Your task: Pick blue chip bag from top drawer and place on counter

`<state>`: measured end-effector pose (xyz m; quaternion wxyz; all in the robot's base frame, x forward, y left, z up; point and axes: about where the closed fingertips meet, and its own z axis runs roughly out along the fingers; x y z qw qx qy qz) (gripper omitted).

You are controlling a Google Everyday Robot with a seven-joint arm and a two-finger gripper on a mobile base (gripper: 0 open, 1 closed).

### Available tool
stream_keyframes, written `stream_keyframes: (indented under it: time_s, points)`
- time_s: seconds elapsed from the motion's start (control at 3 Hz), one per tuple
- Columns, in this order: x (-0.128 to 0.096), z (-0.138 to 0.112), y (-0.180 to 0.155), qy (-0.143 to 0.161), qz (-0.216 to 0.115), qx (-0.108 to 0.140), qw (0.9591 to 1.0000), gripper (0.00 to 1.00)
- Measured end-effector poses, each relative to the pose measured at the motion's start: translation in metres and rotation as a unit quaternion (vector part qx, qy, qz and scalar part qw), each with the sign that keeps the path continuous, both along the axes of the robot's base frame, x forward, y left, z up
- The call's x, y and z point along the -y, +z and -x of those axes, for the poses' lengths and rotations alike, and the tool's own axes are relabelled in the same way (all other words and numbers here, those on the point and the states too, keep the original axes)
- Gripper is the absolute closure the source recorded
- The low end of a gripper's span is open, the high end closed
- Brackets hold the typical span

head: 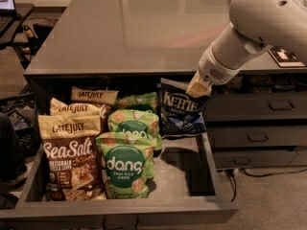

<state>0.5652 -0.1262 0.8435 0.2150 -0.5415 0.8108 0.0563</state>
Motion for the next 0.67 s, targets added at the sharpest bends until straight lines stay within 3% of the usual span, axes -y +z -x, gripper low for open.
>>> stream_keyframes:
  time_s: [0.33, 0.67]
  points:
    - [0.000, 0.000, 0.000, 0.000, 0.000, 0.000, 1.0000, 1.00]
    - [-0.003, -0.005, 0.028, 0.005, 0.004, 0.021, 0.9998, 1.00]
